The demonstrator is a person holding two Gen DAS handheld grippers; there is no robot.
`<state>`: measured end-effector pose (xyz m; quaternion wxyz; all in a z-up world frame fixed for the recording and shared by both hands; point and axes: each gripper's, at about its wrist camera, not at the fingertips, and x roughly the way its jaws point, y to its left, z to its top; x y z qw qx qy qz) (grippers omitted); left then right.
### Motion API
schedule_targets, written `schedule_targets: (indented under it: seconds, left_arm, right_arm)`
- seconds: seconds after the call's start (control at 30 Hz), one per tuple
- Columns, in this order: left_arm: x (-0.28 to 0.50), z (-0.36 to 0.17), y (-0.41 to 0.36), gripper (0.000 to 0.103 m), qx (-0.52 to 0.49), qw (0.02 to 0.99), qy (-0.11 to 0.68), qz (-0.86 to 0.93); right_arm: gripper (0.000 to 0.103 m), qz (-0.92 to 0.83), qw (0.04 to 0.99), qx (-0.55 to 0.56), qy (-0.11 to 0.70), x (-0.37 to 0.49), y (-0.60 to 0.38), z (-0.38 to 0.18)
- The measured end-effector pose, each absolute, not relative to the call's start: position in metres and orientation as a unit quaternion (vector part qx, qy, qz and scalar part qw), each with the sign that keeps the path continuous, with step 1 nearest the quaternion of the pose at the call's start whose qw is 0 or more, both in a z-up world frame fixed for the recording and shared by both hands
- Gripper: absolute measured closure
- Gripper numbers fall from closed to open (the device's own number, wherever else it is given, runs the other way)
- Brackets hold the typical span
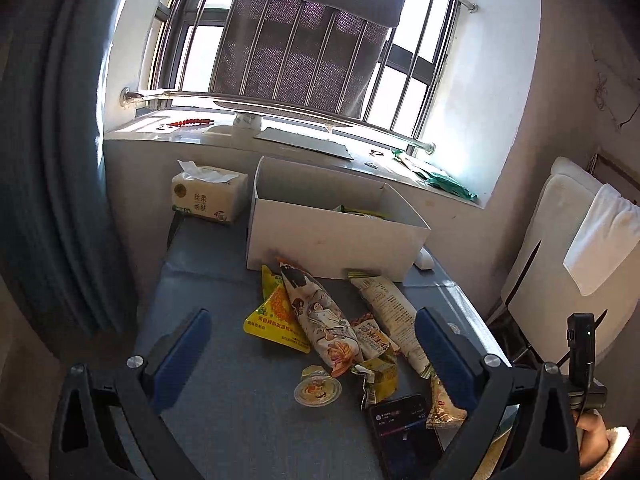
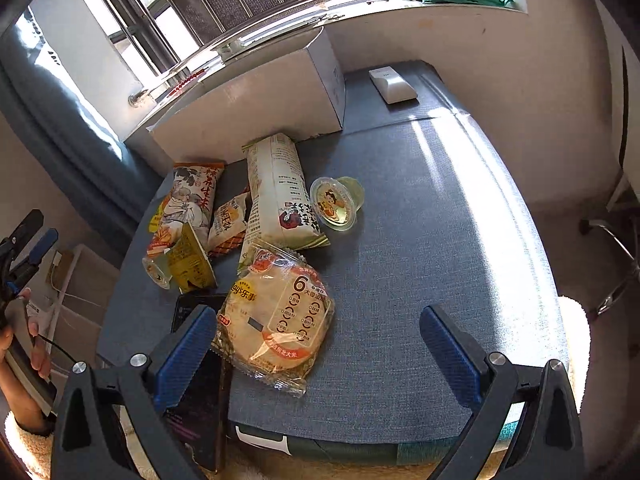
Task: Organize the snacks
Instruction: 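Grasp the round cracker bag with the right tool while the left tool grasps a white snack bag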
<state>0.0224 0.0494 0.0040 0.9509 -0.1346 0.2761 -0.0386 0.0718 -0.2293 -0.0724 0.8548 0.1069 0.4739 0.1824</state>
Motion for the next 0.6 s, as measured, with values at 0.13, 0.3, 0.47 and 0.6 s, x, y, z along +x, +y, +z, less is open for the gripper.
schedule_targets:
  seconds: [0.13,0.3,0.47,0.6]
  left_arm:
    - [0.020,0.002,0.050,0.000,-0.138,0.951,0.274,-0.042]
    - [0.018,-0.006,0.049,0.000,-0.143,0.947,0.282,-0.048]
    - [0.017,-0.015,0.049,0.000,-0.143,0.945,0.290,-0.048]
    - [0.017,-0.020,0.050,0.000,-0.147,0.943,0.295,-0.047]
  right_arm:
    - [0.000,0.182,0.844,0.099,0.495,0.082,-0.208,-0.084]
    - [0.000,0.158,0.835,0.110,0.516,0.098,-0.194,-0.098]
    - [0.000,0.151,0.834,0.087,0.524,0.103,-0.179,-0.103]
    - [0.009,0.143,0.840,0.058,0.520,0.103,-0.172,-0.102]
